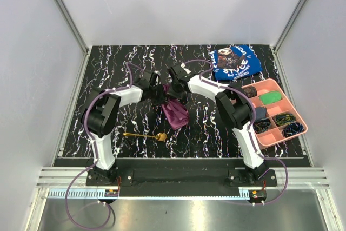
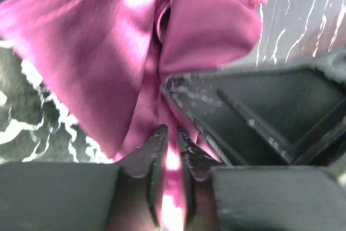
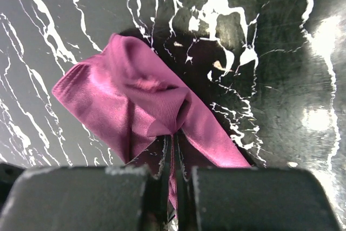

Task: Fold the napkin into a case and place the utensils inside
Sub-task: Fold the 2/3-rectangle-folded napkin at the center of the board.

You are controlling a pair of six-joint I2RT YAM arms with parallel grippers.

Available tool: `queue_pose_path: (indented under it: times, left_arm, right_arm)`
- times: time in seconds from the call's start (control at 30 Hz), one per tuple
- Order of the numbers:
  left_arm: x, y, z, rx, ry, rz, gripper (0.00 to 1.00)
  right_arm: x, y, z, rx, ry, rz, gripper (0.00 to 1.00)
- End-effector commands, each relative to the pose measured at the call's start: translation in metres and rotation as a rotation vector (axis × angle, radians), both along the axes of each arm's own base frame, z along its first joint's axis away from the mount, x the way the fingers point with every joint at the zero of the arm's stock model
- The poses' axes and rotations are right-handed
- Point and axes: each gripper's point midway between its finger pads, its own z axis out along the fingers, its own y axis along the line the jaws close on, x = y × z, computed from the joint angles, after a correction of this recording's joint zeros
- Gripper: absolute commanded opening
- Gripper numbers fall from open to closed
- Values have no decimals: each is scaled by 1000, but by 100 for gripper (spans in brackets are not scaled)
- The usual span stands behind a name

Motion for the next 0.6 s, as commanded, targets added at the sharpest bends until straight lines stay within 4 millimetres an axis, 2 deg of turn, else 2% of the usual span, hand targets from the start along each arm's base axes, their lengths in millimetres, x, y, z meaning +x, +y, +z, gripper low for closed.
queue_pose_path:
  times: [0.0, 0.03, 0.07, 0.13, 0.23, 0.33, 0.4, 0.43, 0.47, 0.5, 0.57]
  left_arm:
    - [-13, 12, 18, 16, -9, -3, 26]
    - [-13, 13, 31, -9, -28, 2, 36]
    - [-19, 15, 31, -16, -24, 2, 40]
    - [-18, 12, 50, -71, -64, 3, 48]
    - [-19, 17, 51, -86, -58, 19, 50]
    - [-20, 28, 44, -96, -51, 63, 47]
    - [-11, 40, 45, -116, -72, 130, 43]
    - [-10, 47, 39, -100, -69, 154, 41]
    - [-9, 49, 35, -92, -57, 155, 36]
    - [-7, 54, 24, -79, -24, 159, 34]
    - [3, 54, 22, -74, -20, 154, 26]
  right_arm:
    - [-1, -2, -1, -61, -27, 28, 3]
    - [-1, -1, 1, -59, -32, 32, 3]
    - [-2, -2, 1, -58, -30, 38, 3]
    - [-3, 1, 6, -46, -36, 46, 4]
    - [-5, 9, 17, 2, -39, 64, 6]
    - [-4, 15, 29, 30, -57, 94, 8]
    - [-3, 16, 32, 31, -71, 107, 10]
    - [-5, 20, 33, 45, -70, 146, 10]
    - [-6, 22, 35, 50, -75, 160, 11]
    - [-8, 23, 33, 48, -75, 173, 11]
    - [-10, 26, 32, 41, -86, 216, 14]
